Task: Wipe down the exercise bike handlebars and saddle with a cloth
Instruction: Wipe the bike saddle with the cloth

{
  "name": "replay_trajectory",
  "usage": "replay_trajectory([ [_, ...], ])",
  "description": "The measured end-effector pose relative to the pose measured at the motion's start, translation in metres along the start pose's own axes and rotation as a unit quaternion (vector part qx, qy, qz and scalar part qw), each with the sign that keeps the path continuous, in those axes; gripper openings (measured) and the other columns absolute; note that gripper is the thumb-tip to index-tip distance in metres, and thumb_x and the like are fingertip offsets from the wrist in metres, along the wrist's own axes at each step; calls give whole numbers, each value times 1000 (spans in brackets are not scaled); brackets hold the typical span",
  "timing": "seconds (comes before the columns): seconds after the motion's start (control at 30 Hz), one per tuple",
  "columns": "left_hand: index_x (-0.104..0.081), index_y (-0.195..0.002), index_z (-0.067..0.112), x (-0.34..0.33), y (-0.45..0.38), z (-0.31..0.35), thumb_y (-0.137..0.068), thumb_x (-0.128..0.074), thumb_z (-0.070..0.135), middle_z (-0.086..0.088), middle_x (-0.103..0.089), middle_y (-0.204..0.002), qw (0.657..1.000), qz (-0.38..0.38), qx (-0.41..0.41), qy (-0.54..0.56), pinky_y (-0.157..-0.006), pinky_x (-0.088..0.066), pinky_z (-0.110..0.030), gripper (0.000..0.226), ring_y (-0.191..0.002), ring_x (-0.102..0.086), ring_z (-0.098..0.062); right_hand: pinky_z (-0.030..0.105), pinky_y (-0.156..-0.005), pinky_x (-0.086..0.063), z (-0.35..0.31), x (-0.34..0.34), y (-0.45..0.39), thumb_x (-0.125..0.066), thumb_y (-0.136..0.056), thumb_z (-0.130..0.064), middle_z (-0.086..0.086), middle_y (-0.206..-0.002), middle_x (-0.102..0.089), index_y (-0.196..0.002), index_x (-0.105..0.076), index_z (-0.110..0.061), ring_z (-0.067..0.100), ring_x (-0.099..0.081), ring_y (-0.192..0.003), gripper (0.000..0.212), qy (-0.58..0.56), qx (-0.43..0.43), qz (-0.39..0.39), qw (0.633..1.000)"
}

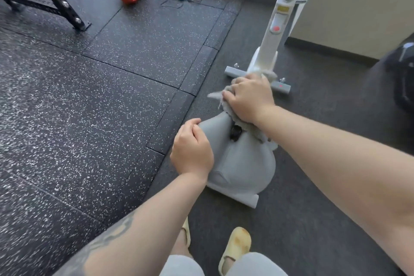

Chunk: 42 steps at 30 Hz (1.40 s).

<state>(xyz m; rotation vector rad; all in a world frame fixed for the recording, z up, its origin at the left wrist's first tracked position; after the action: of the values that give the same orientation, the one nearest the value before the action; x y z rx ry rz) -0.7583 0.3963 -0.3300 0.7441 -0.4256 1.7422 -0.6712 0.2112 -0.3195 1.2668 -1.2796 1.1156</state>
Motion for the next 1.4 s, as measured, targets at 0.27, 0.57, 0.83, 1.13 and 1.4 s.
replay_trajectory([
  [0.27, -66, -109, 15, -2, -4, -22, -95, -49, 23, -1, -69, -106, 980, 0, 71, 188, -79, -40, -25, 23, -96, -59, -19, 43, -111, -12, -74, -13, 40, -16, -99, -40, 5, -116, -68, -110, -67, -26, 23, -52, -118, 54, 89, 93, -100, 987],
  [0.57, -53, -106, 12, -13, -2, -49, -105, -28, 39, -5, -62, -91, 756, -205, 297, 547, -79, -49, -25, 36, -85, -62, -16, 61, -107, -18, -141, -12, 102, -32, -87, -43, 3, -103, -64, -94, -71, -25, 32, -52, -112, 43, 24, 108, -17, 994],
  [0.83, -63, -115, 10, 10, -12, -33, -102, -41, 24, -3, -66, -113, 908, -199, 137, 343, -101, -45, -33, 29, -109, -60, -17, 61, -108, -28, -123, -19, 177, -43, -93, -41, -3, -154, -34, -129, -54, -38, 28, -30, -143, 38, 59, 202, 56, 976],
  [1.13, -66, -110, 19, 9, -18, 12, -100, -42, 14, 9, -66, -106, 955, -162, -17, 249, -82, -41, -14, 26, -101, -58, -6, 54, -111, -31, -43, -13, 217, -35, -97, -55, 7, -155, -31, -146, -39, -28, 26, -16, -147, 57, -159, -166, 192, 954],
  [1.4, -59, -116, 33, -16, -10, 15, -99, -39, 27, 10, -65, -112, 981, -159, -109, 3, -85, -45, -36, 28, -107, -55, -15, 46, -93, -47, -20, -17, 185, -30, -89, -63, 14, -134, -50, -145, -40, -20, 31, -41, -125, 71, -173, -415, 135, 883],
])
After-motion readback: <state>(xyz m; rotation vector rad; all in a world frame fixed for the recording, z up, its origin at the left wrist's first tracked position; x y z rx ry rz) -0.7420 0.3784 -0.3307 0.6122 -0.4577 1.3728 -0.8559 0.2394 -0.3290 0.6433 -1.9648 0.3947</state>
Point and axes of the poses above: each hand's wrist, its own y-axis away from the middle knuckle, its own x-axis out of the back of the hand, z = x × y, the point moved 8 cm from there along -y, towards the middle knuckle
